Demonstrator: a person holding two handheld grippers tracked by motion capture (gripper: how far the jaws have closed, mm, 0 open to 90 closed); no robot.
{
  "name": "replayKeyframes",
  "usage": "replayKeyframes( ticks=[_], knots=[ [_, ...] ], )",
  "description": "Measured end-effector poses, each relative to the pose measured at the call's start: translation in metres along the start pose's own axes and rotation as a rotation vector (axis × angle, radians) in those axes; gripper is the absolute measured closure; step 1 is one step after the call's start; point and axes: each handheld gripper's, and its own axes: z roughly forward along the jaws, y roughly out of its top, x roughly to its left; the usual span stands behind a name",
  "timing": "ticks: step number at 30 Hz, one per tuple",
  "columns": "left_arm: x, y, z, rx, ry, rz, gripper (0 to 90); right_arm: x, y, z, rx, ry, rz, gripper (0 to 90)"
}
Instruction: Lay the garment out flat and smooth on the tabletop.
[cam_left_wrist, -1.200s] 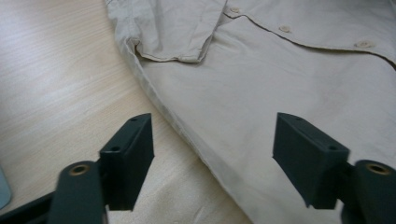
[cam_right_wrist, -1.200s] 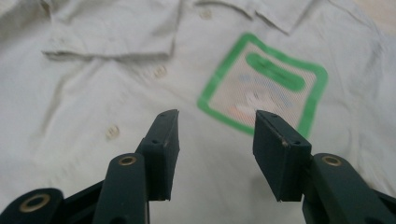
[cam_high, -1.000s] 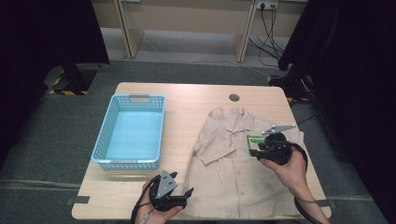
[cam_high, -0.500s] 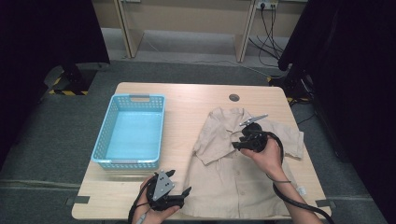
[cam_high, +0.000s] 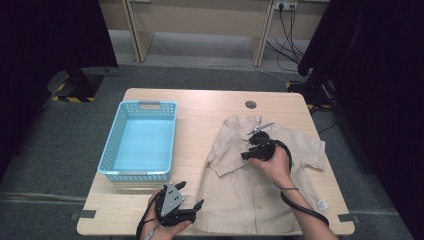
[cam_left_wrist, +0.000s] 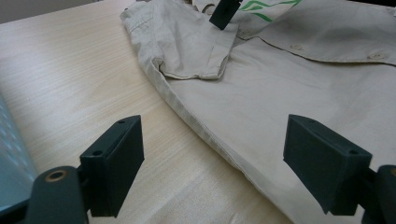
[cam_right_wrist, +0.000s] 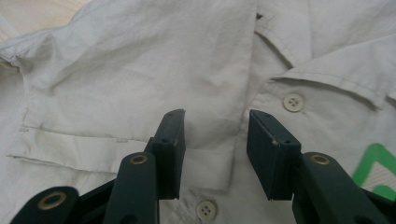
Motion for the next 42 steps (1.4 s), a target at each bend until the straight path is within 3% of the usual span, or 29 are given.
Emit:
replayKeyframes(
  ticks=[7, 11, 17, 24, 32, 35, 38, 42],
  knots=[
    [0.000, 0.000, 0.000, -0.001, 0.003, -0.002, 19.7, 0.004, -0.001, 0.009, 0.020, -0.013, -0.010, 61.9],
    [0.000, 0.000, -0.001, -0.004, 0.004, -0.002, 19.6, 0.009, -0.003, 0.011, 0.004, -0.062, -0.037, 74.2],
    [0.000, 0.000, 0.000, 0.001, 0.006, 0.000, 19.6, 0.008, -0.004, 0.011, -0.007, -0.041, -0.028, 89.9],
    [0.000, 0.000, -0.001, -0.004, 0.006, 0.000, 19.7, 0.013, 0.000, 0.001, -0.028, -0.023, -0.027, 90.0],
    [0.000, 0.000, -0.001, -0.007, 0.006, -0.001, 19.6, 0.026, 0.021, -0.028, -0.111, 0.027, -0.039, 90.0],
    [0.000, 0.000, -0.001, -0.006, 0.006, -0.003, 19.7, 0.028, 0.029, -0.035, -0.130, 0.012, -0.049, 90.0],
    [0.000, 0.000, -0.001, -0.005, 0.005, -0.002, 19.6, 0.020, 0.028, -0.029, -0.095, 0.000, -0.022, 77.7],
    [0.000, 0.000, -0.001, -0.006, 0.007, 0.001, 19.6, 0.009, 0.015, -0.015, -0.016, -0.002, 0.019, 72.1]
  ],
)
